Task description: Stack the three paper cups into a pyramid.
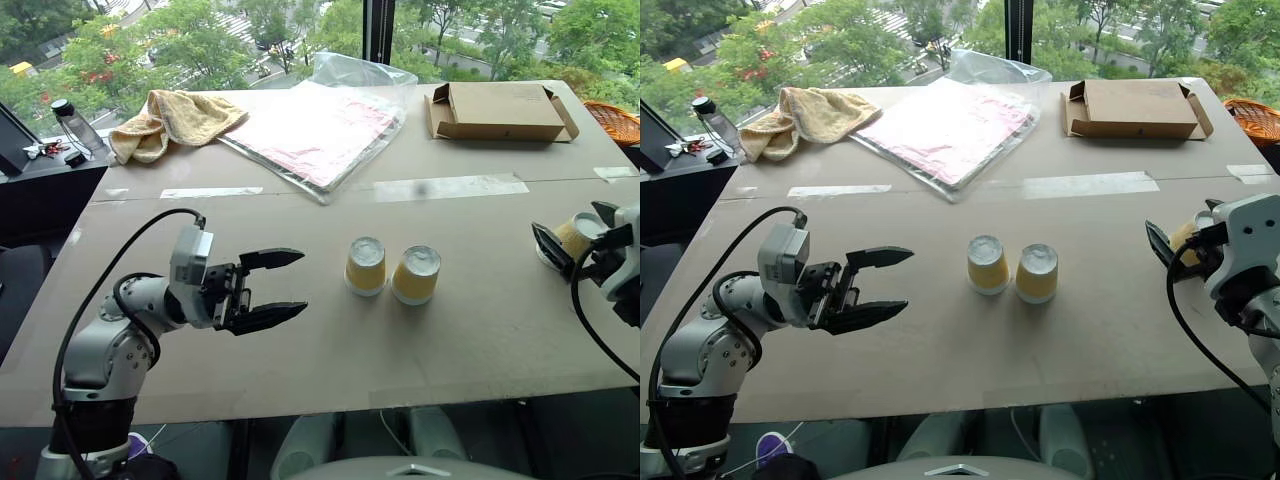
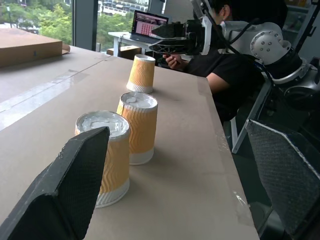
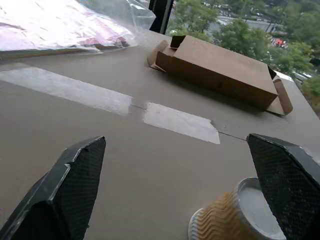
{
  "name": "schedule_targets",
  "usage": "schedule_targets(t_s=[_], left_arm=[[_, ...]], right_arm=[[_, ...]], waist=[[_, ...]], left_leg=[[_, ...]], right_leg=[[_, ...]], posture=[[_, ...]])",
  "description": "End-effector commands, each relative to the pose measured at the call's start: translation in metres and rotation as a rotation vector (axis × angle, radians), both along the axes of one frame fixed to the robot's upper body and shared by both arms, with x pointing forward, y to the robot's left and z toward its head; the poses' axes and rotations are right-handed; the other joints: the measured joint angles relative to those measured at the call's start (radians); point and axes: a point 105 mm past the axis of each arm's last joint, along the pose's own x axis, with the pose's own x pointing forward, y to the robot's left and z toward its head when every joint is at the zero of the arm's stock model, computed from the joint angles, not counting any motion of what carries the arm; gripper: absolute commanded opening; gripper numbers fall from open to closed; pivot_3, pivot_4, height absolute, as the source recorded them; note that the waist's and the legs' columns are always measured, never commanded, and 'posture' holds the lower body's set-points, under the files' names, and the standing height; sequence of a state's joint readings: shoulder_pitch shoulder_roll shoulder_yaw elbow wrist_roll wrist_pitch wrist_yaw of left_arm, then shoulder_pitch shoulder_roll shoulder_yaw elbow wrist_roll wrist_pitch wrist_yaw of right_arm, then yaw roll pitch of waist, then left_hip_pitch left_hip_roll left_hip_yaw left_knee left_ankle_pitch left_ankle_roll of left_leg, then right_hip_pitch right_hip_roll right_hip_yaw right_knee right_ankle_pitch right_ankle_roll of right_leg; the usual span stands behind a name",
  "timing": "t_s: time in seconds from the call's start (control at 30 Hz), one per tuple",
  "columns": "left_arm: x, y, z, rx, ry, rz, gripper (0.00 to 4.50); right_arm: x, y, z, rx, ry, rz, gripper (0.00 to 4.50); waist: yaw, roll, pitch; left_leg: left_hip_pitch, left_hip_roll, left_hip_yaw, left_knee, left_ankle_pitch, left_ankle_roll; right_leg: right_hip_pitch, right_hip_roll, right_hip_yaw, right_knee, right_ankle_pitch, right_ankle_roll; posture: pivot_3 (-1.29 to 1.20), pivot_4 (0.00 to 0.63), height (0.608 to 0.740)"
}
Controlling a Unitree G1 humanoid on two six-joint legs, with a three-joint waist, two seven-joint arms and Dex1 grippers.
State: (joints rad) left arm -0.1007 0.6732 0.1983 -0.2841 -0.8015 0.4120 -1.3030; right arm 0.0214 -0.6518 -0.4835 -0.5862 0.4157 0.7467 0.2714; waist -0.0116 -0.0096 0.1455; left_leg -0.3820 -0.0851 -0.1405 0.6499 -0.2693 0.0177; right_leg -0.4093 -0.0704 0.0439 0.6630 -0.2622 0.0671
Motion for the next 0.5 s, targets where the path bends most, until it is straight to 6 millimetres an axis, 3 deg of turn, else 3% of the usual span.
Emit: schedule_targets(t_s=[0.03, 0.5], left_arm=[[-0.004, -0.007, 0.014, -0.025, -0.047, -0.013, 4.50], [-0.008, -0.010, 0.019, -0.045, -0.047, 0.007, 4.50]], right_arm=[[0.007, -0.017, 0.000, 0.010, 0.000, -0.120, 4.45], [0.029, -0.038, -0.019, 0.257, 0.091, -0.222, 4.45]], waist=[[-0.001, 0.000, 0.000], [-0.002, 0.000, 0.000]], left_leg=[[0.000, 0.000, 0.000, 0.000, 0.000, 0.000], [0.000, 0.000, 0.001, 0.000, 0.000, 0.000]], right_leg=[[0.000, 0.000, 0.000, 0.000, 0.000, 0.000], [0.000, 0.000, 0.000, 0.000, 0.000, 0.000]], posture=[[0.00, 0.150, 0.740], [0.00, 0.150, 0.740]])
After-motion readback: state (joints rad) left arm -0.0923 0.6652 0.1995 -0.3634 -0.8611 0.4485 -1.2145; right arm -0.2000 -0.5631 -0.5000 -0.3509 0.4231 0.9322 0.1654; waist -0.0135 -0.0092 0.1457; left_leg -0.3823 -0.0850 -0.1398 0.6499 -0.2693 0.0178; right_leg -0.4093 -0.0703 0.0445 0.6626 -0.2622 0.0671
